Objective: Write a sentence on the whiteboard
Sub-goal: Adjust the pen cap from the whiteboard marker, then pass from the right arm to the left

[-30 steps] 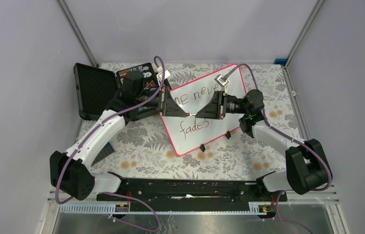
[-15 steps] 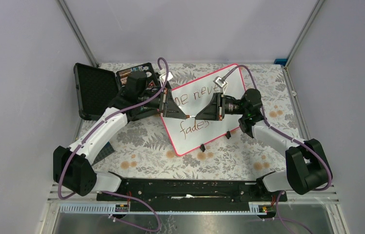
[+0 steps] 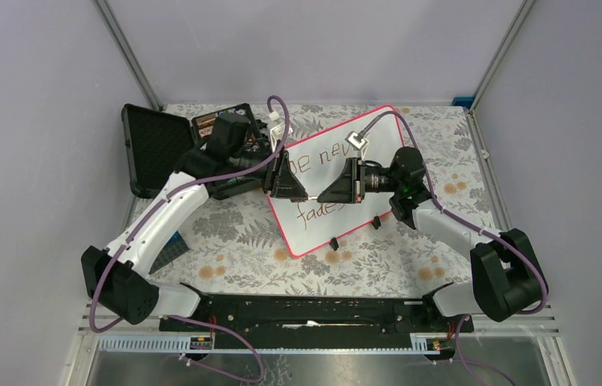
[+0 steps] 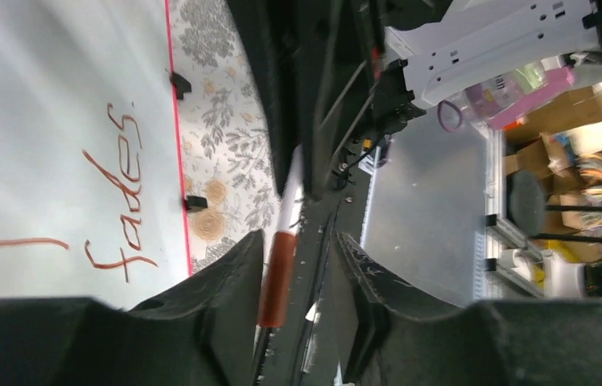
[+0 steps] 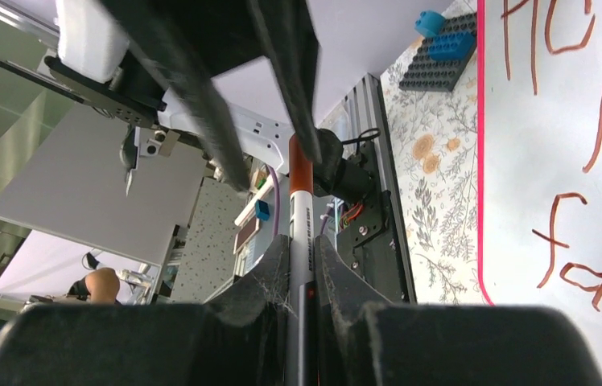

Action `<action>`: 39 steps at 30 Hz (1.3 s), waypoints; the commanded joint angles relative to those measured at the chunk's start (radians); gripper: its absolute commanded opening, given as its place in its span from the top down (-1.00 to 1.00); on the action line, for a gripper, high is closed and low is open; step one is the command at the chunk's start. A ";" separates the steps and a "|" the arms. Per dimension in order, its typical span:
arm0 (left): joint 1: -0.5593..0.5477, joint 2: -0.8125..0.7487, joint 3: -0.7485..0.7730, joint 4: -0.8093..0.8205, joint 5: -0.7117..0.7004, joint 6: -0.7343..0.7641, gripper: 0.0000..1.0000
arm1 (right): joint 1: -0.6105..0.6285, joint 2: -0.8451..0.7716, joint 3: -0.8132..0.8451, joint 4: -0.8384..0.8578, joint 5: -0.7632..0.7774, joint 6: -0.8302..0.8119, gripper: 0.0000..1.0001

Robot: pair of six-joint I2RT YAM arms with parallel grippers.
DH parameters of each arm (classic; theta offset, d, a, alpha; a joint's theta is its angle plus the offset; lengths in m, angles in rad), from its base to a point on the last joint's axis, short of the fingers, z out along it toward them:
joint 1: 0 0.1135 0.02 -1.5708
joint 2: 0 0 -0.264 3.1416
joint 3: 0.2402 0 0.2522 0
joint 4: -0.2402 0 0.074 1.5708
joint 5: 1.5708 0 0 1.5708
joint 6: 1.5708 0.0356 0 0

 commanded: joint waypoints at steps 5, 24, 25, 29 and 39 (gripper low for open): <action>-0.031 0.003 0.300 -0.438 -0.203 0.470 -0.21 | 0.016 -0.063 0.016 -0.215 -0.022 -0.183 1.00; -0.398 0.147 0.335 -0.508 -0.642 0.645 -0.13 | 0.067 -0.063 0.044 -0.399 -0.051 -0.291 1.00; -0.398 0.148 0.333 -0.504 -0.642 0.644 -0.05 | 0.066 -0.063 0.043 -0.397 -0.053 -0.289 1.00; -0.400 0.152 0.320 -0.494 -0.665 0.643 0.34 | 0.066 -0.065 0.038 -0.374 -0.060 -0.266 1.00; -0.387 0.113 0.222 -0.469 -0.620 0.607 1.00 | -0.012 -0.074 0.077 -0.385 -0.079 -0.255 0.15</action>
